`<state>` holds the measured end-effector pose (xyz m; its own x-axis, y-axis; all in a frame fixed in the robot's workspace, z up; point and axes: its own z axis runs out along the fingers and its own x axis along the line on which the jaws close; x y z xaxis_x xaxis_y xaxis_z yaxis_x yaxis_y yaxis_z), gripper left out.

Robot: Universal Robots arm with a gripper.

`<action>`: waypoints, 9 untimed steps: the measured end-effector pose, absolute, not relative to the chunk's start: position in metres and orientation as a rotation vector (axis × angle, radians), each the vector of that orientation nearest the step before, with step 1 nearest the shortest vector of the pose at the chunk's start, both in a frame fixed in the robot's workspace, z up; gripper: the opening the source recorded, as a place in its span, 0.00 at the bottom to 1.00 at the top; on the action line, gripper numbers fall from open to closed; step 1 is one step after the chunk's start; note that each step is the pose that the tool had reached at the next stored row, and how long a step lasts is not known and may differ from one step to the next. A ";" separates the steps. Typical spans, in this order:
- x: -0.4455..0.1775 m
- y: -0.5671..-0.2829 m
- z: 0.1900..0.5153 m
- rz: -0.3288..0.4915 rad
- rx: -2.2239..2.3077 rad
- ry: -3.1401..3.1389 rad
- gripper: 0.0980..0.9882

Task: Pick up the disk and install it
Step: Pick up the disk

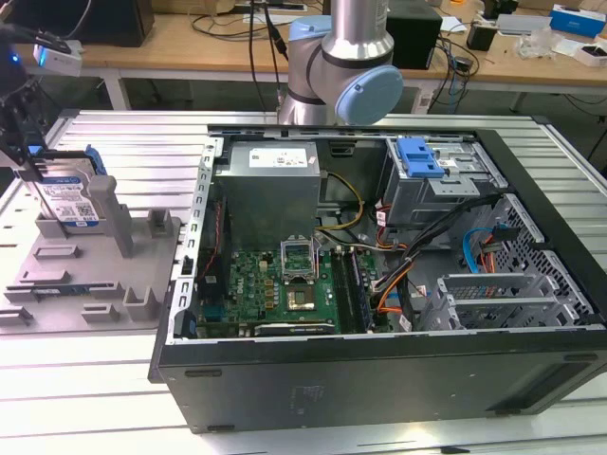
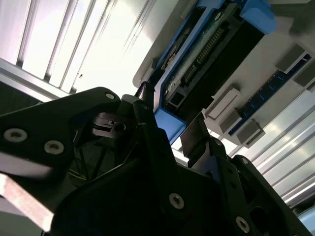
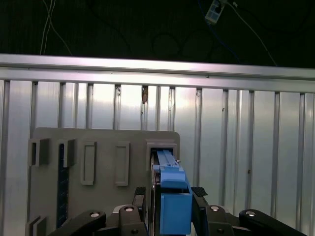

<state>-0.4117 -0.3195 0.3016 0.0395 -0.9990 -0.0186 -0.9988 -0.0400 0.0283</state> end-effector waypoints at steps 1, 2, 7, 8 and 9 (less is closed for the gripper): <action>-0.412 -0.319 0.301 -0.052 2.259 -2.171 0.43; -0.412 -0.319 0.301 -0.052 2.259 -2.171 0.43; -0.412 -0.319 0.299 -0.052 2.259 -2.171 0.43; -0.412 -0.319 0.299 -0.052 2.259 -2.171 0.43; -0.412 -0.319 0.299 -0.052 2.259 -2.171 0.43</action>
<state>-0.4117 -0.3195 0.2987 0.0394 -0.9991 -0.0185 -0.9988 -0.0399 0.0283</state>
